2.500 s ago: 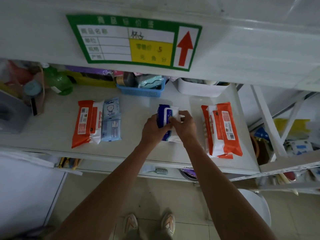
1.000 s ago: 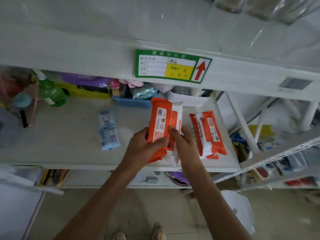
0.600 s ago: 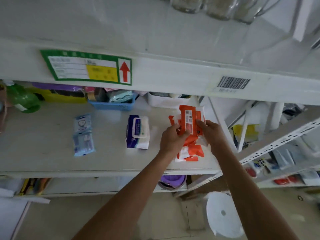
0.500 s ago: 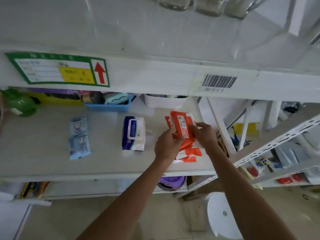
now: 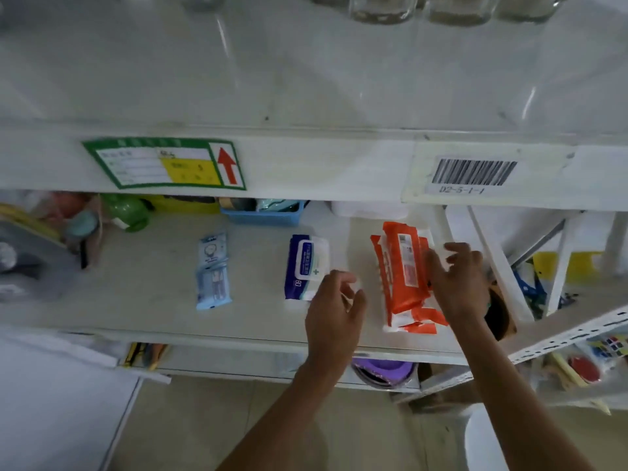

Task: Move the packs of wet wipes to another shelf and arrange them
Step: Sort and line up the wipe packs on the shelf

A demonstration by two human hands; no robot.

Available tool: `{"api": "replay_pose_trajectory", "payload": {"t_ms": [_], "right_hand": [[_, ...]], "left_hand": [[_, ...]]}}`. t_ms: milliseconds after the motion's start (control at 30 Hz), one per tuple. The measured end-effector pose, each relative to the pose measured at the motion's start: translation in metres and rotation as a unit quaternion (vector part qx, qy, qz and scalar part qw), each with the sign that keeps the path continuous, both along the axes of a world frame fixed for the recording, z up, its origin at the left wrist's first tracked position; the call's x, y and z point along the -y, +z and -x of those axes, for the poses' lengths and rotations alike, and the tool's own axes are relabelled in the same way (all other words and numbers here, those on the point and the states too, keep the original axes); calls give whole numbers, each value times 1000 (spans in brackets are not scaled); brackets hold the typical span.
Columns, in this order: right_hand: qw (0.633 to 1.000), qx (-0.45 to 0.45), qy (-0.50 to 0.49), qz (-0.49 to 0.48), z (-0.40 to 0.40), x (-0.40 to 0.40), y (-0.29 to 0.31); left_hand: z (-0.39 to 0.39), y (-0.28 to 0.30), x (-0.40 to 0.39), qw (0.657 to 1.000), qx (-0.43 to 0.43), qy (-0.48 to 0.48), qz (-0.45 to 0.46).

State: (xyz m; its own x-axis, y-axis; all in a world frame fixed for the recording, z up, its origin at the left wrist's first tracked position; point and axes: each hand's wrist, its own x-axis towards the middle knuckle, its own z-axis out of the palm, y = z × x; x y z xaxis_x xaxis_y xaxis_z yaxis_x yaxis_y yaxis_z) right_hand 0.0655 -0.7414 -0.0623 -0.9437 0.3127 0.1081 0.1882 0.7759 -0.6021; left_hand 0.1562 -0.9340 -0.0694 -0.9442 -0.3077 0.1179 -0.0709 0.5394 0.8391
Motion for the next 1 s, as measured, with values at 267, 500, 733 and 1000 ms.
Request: {"api": "replay_pose_trajectory", "payload": {"t_ms": [267,500,733,1000], "right_hand": [[955,-3,260,144,-100,202,35],[954,178,233,52,-58,381,-40],[967,177,157,-90,-41,439,-78],[962,246,80,83,-44,392,-51]], "left_hand": [[-17,-41,228,965,99,175,166],[62,-51,338,933,283,14,220],[86,-78,371,891,220,-154,365],[48,-94,380,907,129,-200,346]]}}
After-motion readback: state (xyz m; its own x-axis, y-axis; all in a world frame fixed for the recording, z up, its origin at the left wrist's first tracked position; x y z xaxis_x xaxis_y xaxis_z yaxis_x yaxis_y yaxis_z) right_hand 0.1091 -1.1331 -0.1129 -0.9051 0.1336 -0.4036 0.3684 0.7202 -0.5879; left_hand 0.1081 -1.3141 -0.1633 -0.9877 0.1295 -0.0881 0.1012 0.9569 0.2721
